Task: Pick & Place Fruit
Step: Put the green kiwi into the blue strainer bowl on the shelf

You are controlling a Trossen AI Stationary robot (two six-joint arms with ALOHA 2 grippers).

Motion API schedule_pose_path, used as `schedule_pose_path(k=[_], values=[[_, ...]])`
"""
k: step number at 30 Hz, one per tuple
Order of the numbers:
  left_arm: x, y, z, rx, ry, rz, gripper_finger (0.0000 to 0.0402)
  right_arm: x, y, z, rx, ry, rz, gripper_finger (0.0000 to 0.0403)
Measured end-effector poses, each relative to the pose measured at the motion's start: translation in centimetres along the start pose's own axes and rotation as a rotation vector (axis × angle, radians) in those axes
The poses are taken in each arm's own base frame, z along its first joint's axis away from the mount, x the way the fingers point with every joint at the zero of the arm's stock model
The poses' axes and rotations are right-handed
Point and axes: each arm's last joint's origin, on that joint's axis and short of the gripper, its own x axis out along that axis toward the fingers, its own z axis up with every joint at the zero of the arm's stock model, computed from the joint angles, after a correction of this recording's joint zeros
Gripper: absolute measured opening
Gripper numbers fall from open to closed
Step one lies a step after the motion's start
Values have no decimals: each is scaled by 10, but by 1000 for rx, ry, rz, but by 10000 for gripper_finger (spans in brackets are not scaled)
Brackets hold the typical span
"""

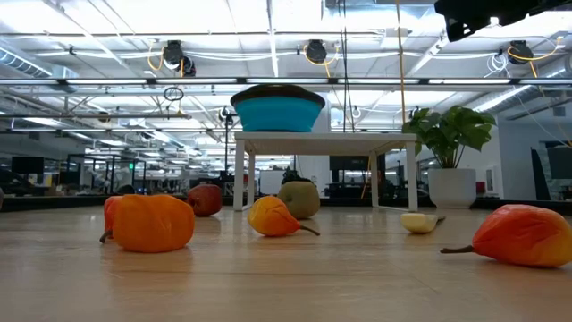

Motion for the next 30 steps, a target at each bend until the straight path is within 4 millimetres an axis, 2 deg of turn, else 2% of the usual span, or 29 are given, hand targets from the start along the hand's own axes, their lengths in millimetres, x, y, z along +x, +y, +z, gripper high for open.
schedule_pose_path(k=[7, 14, 19, 23, 30], values=[[16, -5, -30, -98, 0, 65, 76, 0, 0, 0, 1, -3, 0, 0], [42, 0, -52, -169, -11, 151, 158, 0, 0, 0, 1, -4, -1, 0], [67, 10, -60, -247, -2, 200, 234, 0, 0, 0, 1, -4, 0, 0], [93, 14, -65, -281, 26, 173, 289, 0, 0, 0, 1, -4, 0, 0], [133, 26, -67, -381, 69, 138, 346, 0, 0, 0, 1, -4, 0, 0]])
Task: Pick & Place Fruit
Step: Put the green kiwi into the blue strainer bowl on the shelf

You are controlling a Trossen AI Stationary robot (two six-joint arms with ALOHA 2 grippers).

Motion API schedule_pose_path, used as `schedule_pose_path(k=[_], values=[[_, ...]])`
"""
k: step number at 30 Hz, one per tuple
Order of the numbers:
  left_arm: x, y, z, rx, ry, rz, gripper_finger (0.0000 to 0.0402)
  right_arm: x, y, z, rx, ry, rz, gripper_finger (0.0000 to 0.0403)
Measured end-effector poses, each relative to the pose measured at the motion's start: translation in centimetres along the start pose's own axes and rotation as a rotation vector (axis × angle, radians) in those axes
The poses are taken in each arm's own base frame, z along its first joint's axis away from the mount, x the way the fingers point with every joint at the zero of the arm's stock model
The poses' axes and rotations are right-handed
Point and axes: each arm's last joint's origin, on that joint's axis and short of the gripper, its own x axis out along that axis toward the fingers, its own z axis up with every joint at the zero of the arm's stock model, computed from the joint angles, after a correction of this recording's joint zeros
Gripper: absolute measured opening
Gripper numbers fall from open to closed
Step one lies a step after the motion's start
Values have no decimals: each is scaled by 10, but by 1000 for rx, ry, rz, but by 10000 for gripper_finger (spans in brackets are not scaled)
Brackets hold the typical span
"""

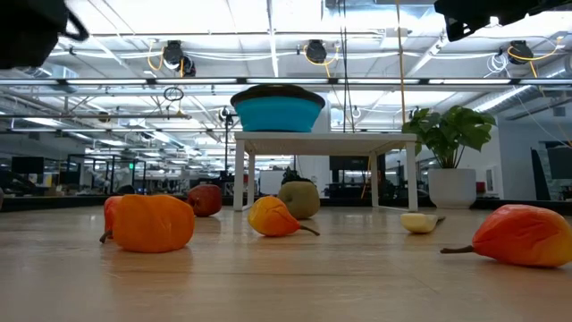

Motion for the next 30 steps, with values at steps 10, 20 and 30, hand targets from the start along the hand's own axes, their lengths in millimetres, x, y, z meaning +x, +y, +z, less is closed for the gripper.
schedule_pose_path(k=[10, 20, 30], values=[[18, 9, 9, -46, -41, 24, 363, 0, 0, 0, 0, 0, -1, 0], [34, 14, 15, -84, -53, 0, 361, 0, 0, 0, 0, 0, -4, 0], [36, 12, 17, -80, -104, -51, 270, 0, 0, 0, 8, 1, -6, 0]])
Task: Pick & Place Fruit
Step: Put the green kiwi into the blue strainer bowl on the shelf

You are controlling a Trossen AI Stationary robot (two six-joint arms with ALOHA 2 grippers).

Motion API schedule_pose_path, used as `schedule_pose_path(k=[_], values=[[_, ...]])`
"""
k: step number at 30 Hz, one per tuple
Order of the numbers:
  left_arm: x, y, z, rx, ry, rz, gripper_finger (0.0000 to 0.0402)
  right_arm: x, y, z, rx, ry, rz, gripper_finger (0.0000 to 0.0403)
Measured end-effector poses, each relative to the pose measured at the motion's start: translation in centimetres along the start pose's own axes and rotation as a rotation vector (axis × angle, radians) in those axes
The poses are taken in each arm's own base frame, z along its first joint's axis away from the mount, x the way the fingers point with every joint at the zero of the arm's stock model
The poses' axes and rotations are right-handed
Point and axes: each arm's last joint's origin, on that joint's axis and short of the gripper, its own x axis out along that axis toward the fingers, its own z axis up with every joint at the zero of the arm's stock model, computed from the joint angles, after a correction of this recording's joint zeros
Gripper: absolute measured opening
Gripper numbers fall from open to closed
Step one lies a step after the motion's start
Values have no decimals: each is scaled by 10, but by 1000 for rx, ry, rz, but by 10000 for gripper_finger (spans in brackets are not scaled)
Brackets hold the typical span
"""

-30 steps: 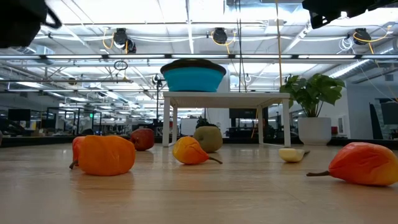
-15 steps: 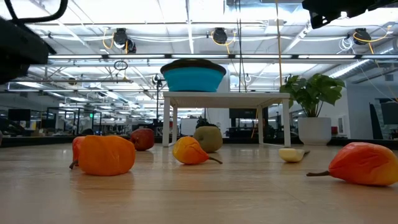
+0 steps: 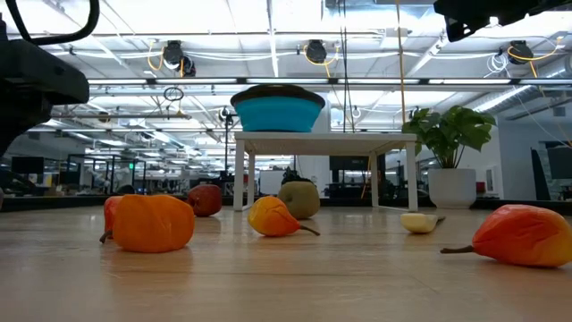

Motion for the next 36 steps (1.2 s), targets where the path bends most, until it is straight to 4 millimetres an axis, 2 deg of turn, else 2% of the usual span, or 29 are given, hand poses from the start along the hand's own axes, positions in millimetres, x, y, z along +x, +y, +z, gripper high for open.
schedule_pose_path(k=[4, 8, 13, 17, 21, 28, 33, 36], values=[[0, 0, 0, 5, -2, 1, 225, 0, 0, 0, 1, 0, -3, 0], [0, 0, 0, 6, 0, 0, 202, 0, -2, 0, 31, 4, -52, 0], [-3, -2, -3, 27, 35, -1, 211, 0, -2, 0, 34, 6, -75, 0], [-15, -10, -9, 54, 72, -59, 216, 0, -2, 0, 26, 6, -75, 0], [-28, -20, -14, 44, 72, -130, 205, 0, -2, 0, 26, 6, -75, 0], [-46, -39, -15, -197, 98, -235, 210, 0, -2, 0, 26, 6, -72, 0], [-53, -56, -13, -261, 128, -369, 216, 0, -2, 0, 20, 7, -71, 0], [-56, -65, -8, -283, 61, -507, 210, 0, -2, 0, 18, 8, -71, 0]])
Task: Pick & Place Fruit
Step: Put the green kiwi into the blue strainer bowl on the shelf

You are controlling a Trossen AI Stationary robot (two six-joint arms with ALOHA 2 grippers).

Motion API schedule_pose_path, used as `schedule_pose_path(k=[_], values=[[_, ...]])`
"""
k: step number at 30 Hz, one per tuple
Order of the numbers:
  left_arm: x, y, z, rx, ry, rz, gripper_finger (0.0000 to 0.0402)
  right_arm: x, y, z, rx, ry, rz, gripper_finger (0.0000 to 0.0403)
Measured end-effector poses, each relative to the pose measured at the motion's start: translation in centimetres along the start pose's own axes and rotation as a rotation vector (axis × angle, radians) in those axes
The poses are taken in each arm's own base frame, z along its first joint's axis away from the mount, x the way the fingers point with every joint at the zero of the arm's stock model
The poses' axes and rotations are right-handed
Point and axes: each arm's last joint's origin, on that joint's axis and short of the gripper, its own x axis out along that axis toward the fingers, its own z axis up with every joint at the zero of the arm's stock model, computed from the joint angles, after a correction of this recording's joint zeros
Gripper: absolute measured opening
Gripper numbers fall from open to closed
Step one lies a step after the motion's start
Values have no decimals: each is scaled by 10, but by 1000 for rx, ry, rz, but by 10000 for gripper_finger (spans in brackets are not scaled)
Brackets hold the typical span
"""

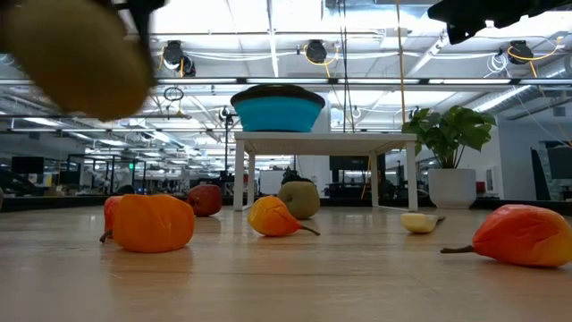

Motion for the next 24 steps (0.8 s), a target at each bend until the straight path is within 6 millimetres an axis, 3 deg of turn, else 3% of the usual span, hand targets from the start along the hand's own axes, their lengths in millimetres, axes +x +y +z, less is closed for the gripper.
schedule_pose_path(k=[7, 15, 24], values=[[-1, -30, -1, 142, -140, -373, 213, 0, 0, -2, -8, 22, 2, 0], [-11, -72, -2, 608, -301, -662, 217, 0, 0, -7, -26, 73, 7, 0], [-40, -124, 9, 946, -420, -1087, 218, -1, 1, -13, -74, 128, 13, 0]])
